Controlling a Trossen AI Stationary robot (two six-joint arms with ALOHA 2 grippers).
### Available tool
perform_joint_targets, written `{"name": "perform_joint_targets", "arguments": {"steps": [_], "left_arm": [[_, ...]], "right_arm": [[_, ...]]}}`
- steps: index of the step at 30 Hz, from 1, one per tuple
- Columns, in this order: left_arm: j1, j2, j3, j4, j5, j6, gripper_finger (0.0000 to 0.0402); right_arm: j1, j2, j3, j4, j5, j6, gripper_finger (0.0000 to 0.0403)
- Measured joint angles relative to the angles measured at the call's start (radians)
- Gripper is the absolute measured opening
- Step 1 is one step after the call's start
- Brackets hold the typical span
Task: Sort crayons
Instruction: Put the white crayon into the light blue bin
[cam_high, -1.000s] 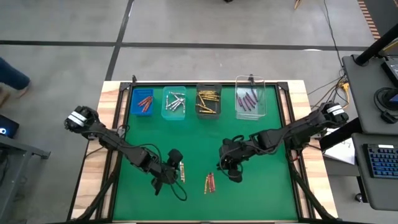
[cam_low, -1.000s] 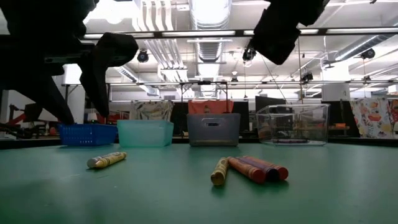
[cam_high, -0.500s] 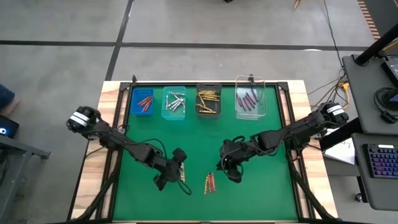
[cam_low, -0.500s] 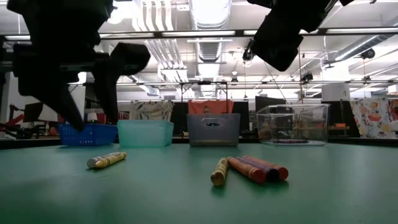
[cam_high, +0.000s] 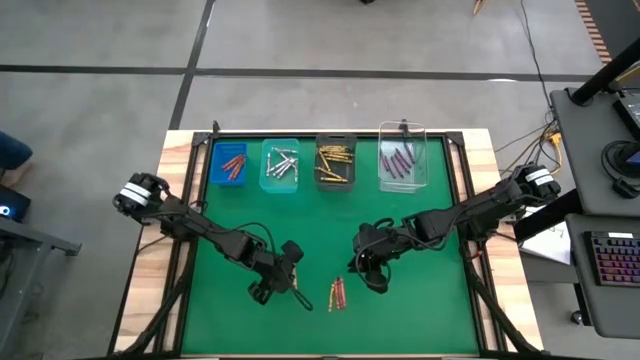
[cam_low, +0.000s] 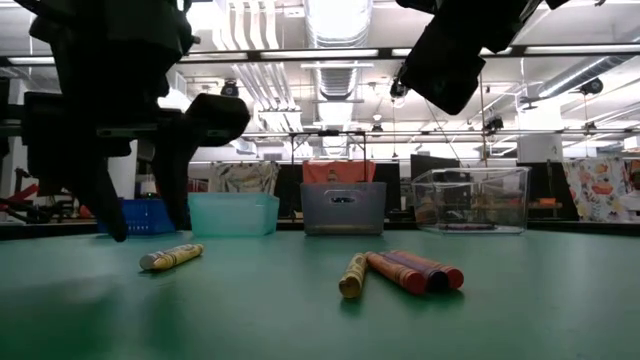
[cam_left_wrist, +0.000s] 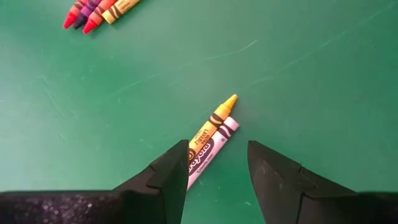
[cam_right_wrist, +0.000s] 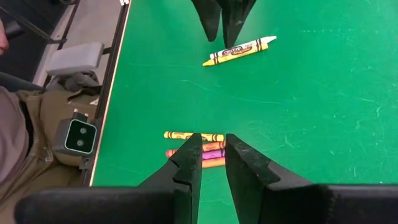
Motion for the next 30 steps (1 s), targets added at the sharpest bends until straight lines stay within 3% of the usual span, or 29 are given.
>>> {"name": "perform_joint_targets", "arguments": {"steps": [30], "left_arm": [[0.037, 0.011, -0.022, -0.013, 0.046, 0.018, 0.0145]], "right_arm": [[0.000, 0.000, 0.000, -0.001, 0.000, 0.001, 0.0061]]}}
